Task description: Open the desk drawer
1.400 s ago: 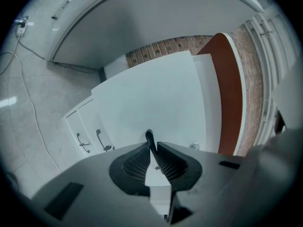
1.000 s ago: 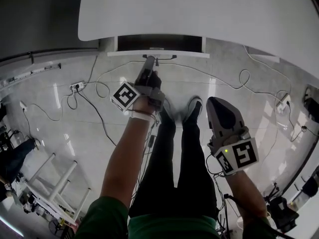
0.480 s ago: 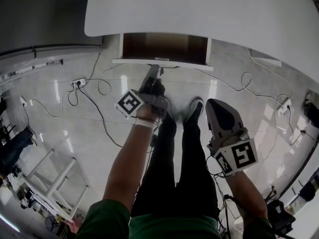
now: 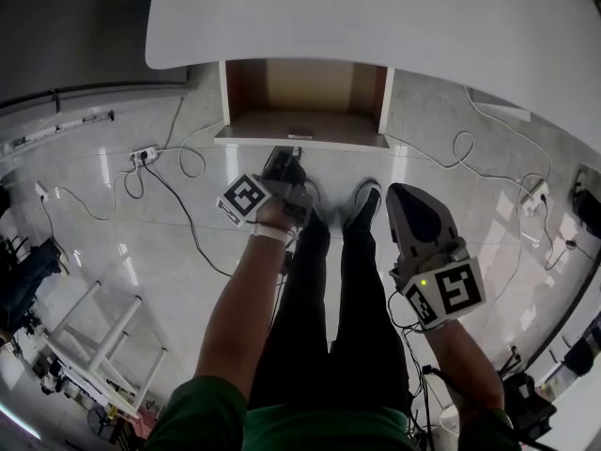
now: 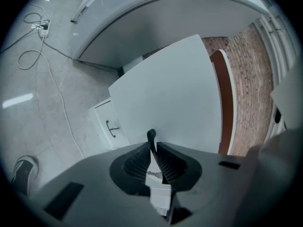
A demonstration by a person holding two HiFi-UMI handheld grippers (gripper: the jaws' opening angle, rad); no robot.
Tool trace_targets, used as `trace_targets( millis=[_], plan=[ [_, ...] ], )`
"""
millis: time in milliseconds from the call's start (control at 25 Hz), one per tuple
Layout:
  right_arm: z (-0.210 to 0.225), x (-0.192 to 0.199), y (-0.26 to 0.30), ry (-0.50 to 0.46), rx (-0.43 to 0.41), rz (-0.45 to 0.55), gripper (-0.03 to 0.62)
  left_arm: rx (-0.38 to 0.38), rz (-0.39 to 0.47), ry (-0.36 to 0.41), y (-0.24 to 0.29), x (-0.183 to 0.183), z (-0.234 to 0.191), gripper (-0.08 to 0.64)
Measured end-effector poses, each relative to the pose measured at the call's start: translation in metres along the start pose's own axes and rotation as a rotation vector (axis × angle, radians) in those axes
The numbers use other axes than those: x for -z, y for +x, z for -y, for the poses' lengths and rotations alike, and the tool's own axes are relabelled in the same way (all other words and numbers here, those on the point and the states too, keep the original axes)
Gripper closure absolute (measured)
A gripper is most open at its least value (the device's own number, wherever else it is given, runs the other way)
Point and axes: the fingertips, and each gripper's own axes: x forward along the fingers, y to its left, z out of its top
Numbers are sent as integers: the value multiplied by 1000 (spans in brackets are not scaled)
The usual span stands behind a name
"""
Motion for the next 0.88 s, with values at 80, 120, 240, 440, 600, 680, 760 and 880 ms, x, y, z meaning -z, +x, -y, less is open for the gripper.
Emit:
trace_targets(
  millis=[80,120,240,440,600,680,760,880],
  plan=[
    [1,4,1,5,1,-8,591,-14,0,-10,1,1,-7,522],
    [1,5,2,8,1,-11,591,-22,0,-15,1,1,-10,523],
    [0,6,4,12,-3,-15,591,-41,-4,-20,3,2,-19,523],
    [1,8,7,13,-7,-20,591,-54,11,-25,5,2,-25,523],
    [2,9,8,13,-11,-21,591,-64,26,-39,6,4,-31,525],
    [3,10,7,13,-12,-22,591,-57,35,-52,6,4,-30,526],
    [3,12,7,14,-13,-25,591,-50,38,-59,6,4,-30,526],
    [1,14,7,16,-15,-29,591,-54,36,-61,6,4,-31,526]
  ],
)
